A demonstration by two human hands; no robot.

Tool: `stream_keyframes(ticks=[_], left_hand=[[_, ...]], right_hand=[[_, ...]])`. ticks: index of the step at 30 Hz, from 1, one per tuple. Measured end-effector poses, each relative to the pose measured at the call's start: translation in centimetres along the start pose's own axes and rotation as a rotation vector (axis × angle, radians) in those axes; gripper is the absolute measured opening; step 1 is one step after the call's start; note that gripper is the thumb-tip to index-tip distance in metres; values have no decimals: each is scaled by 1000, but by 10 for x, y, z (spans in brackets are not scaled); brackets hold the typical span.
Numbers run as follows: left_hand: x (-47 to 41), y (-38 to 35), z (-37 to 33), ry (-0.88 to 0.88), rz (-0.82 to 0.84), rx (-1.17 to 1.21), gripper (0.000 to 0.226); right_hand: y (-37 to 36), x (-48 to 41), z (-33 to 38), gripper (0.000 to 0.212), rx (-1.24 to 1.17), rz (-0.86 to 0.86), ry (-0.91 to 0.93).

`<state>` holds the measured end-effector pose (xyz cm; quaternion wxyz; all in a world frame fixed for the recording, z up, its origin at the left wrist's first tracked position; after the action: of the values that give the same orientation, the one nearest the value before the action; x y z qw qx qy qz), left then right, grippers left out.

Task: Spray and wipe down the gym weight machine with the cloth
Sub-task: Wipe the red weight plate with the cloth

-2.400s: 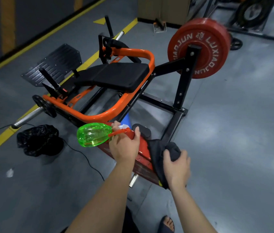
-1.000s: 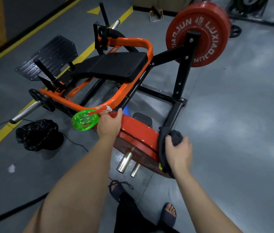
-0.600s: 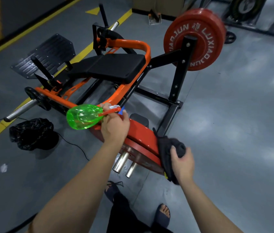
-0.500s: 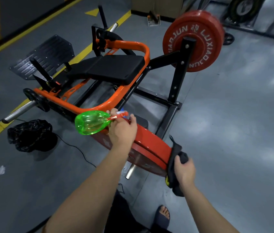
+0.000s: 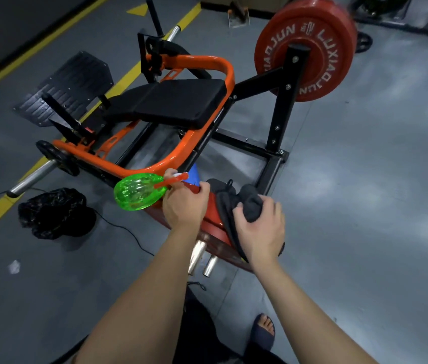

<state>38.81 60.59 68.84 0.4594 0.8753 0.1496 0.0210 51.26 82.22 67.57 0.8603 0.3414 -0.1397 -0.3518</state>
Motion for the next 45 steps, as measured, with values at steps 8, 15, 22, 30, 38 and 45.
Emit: stream_keyframes(ticks=[8, 15, 22, 30, 38, 45], left_hand=[[-44, -16, 46, 140, 164, 90, 59], [-70, -8, 54, 21, 175, 139, 31], [-18, 2, 19, 66, 123, 77, 63], [11, 6, -8, -48, -33, 82, 60], [5, 5, -3, -5, -9, 49, 56], [-4, -2, 12, 64, 32, 50, 63]], right_hand=[[8, 25, -52, 44, -169, -53, 25], [0, 21, -132, 36, -159, 58, -421], [2, 4, -27, 49, 80, 16, -216], [-9, 16, 30, 44, 43, 12, 300], [-6, -14, -130, 43, -172, 64, -365], [6, -3, -87, 51, 54, -35, -404]])
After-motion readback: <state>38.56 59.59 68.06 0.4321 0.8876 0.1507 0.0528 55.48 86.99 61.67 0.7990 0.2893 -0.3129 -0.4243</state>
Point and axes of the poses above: each hand's wrist, its own x-axis away from the middle knuckle, its own y-axis out of the back of the hand, z = x × y, the point moved 10 cm from there along -x, towards the middle knuckle, and after that the axes turned 4 degrees about x, right-handed, at the moved point
